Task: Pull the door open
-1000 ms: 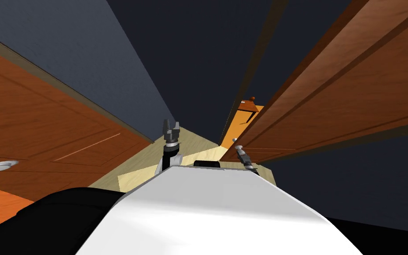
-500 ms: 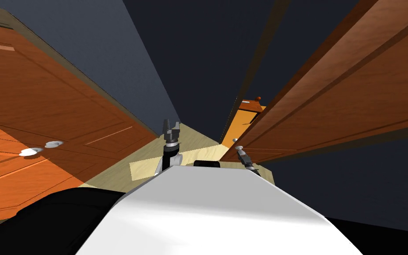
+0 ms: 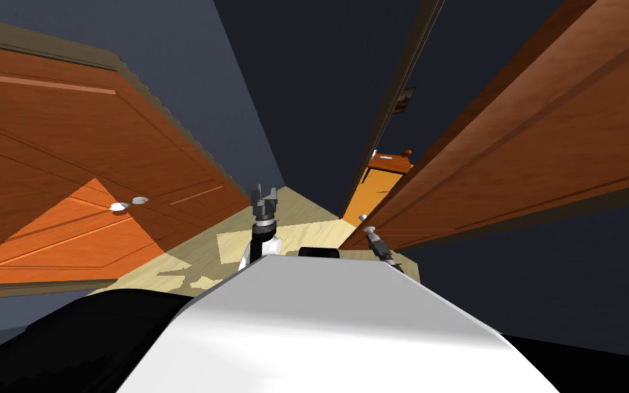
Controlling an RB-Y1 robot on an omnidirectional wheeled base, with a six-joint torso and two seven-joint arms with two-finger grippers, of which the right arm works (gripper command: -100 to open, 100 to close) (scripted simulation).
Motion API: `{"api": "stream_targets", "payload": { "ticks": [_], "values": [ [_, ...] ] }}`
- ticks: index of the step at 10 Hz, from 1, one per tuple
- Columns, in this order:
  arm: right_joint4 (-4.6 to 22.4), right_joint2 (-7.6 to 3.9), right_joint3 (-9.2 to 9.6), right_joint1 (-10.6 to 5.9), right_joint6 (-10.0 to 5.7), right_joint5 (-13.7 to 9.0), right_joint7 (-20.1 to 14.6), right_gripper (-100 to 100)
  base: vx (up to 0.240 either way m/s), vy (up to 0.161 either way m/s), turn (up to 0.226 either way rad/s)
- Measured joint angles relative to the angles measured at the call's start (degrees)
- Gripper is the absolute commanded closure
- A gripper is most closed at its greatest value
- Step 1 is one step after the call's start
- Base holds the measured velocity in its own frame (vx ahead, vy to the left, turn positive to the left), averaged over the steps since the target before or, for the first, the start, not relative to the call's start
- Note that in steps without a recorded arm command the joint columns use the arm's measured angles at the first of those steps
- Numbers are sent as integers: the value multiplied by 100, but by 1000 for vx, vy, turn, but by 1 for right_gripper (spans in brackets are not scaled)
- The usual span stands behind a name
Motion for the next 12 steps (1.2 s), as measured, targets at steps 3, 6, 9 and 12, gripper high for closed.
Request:
{"api": "stream_targets", "payload": {
  "ticks": [3,6,9,12],
  "values": [
    [192,23,35,27,-170,2,-76,100,-178,-51,216],
    [402,-9,55,156,-497,-22,-198,100,-196,-73,235],
    [635,-4,93,268,-804,-27,-301,100,-174,-47,195],
    [971,58,136,241,-1089,-11,-421,100,-102,-27,96]
  ]
}}
